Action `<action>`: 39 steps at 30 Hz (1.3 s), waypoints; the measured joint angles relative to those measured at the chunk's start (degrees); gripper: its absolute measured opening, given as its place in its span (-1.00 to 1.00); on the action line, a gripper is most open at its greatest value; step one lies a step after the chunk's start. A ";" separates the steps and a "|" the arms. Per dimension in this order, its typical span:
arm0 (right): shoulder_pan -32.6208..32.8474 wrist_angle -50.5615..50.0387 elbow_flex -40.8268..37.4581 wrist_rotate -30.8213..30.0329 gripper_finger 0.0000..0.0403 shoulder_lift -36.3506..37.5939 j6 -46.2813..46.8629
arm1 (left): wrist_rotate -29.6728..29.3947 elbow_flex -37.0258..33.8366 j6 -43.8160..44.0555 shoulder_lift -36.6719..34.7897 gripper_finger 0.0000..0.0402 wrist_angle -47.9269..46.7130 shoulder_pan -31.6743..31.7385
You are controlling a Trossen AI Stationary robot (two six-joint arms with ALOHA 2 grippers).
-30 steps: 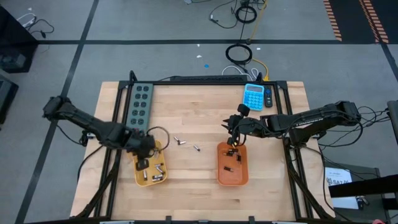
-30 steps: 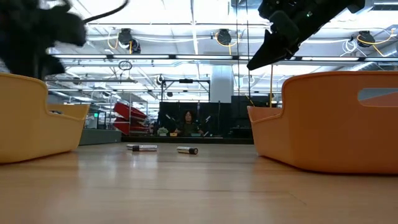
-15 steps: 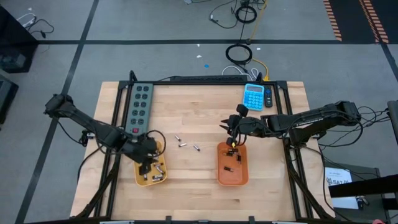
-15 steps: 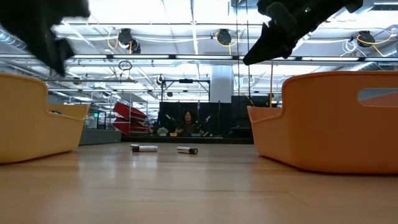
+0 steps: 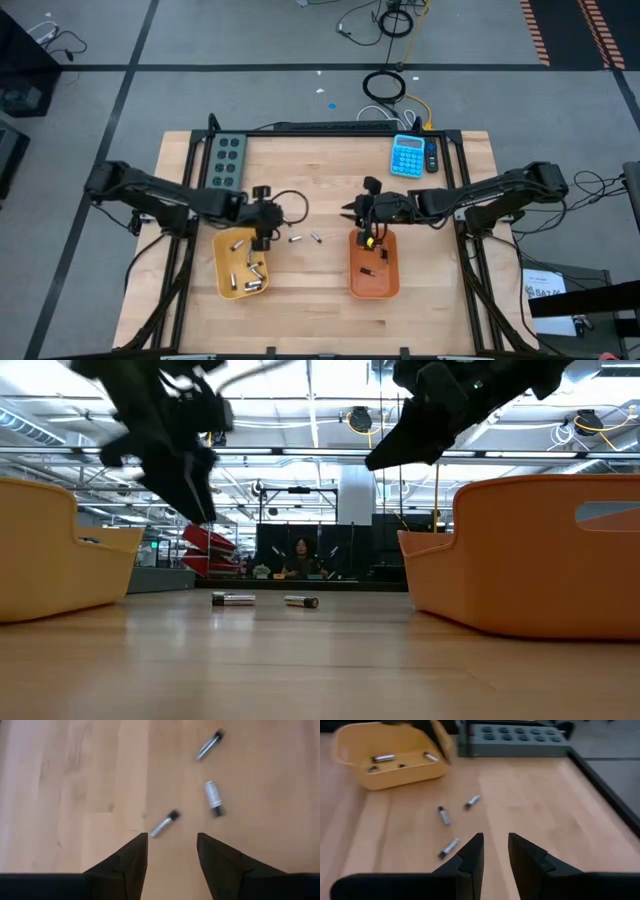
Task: Sort batteries
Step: Put the silver battery into the yellow bin
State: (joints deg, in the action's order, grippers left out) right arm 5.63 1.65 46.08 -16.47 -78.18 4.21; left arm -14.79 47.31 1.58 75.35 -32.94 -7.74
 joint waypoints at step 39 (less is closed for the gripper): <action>-0.03 0.70 0.08 1.84 -0.61 -3.49 1.55 | 16.54 0.37 -23.43 23.06 -0.89 9.58 10.35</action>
State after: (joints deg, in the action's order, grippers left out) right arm 5.61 2.35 46.15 -14.63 -81.67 5.76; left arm 1.75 47.68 -21.85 98.41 -23.36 2.61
